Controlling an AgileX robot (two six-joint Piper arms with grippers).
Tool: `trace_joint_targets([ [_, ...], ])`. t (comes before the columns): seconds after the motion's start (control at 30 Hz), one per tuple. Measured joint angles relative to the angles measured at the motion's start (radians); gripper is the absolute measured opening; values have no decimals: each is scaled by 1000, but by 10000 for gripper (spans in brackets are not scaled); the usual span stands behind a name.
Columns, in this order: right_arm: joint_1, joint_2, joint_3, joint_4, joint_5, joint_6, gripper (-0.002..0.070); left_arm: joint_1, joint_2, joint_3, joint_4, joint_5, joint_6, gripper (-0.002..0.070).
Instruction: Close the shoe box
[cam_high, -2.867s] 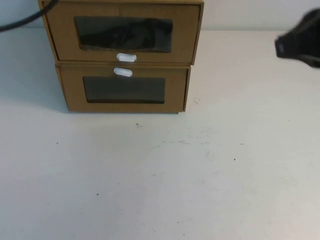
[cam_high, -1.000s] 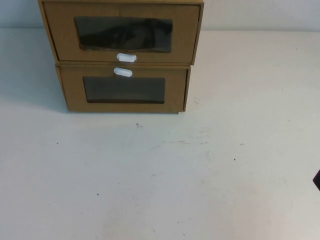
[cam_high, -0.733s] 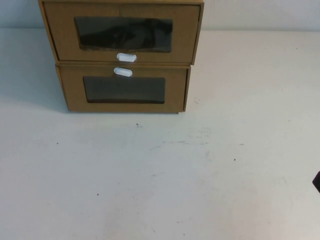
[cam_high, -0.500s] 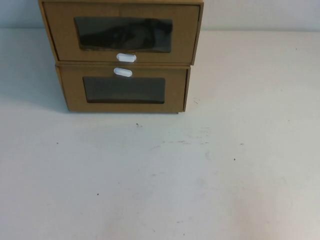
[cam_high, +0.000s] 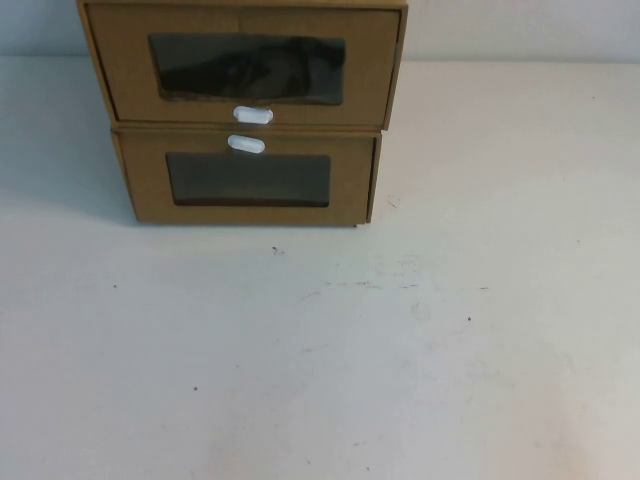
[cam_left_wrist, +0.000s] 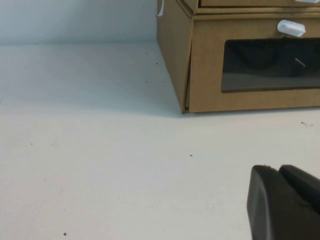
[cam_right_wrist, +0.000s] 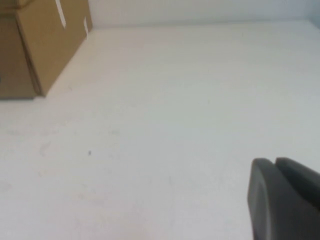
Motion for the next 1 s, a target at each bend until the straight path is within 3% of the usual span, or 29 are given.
trace_joint_targets([
  [0.17,0,0,0,0,104,-2,-11,0,0,0,0,0,0,-5],
  [1.0,0,0,0,0,106,-2,-11,0,0,0,0,0,0,-5],
])
